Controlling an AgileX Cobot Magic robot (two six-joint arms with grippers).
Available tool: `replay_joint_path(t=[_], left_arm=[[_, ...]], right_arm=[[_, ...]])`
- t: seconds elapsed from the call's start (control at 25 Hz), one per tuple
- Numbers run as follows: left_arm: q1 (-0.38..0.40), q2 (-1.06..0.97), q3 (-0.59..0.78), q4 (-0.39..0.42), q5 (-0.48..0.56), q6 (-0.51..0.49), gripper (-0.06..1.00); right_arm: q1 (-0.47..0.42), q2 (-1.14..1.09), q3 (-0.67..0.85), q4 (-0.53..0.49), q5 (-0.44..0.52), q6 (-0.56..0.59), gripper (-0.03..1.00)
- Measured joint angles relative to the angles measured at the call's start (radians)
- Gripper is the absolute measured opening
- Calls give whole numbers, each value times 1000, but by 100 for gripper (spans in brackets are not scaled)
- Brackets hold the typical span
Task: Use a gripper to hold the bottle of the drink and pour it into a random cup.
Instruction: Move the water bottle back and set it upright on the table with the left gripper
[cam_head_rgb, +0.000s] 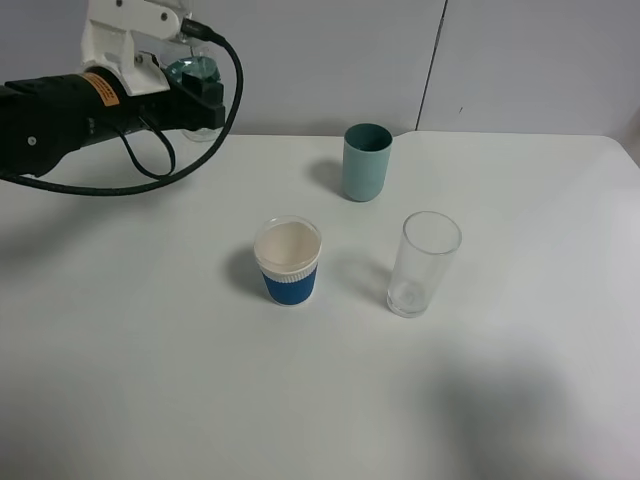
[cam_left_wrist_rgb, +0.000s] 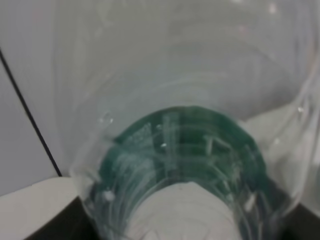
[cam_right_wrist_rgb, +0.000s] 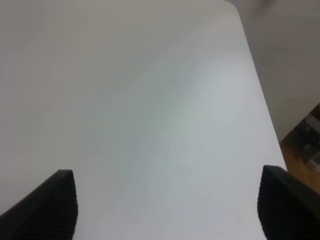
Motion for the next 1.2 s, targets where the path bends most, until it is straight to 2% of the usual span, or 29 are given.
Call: replay_joint_path(t=[0.16, 0.36, 0.68, 1.2], left_arm=[[12, 55, 0, 87, -10, 0, 51], [13, 145, 0, 213, -75, -24, 51], [21, 261, 0, 233, -287, -97, 51], [64, 388, 2, 240, -384, -96, 51]], right_arm=[[0, 0, 0, 0, 0, 0, 74], [0, 0, 0, 0, 0, 0, 74], [0, 0, 0, 0, 0, 0, 74], [0, 0, 0, 0, 0, 0, 74]])
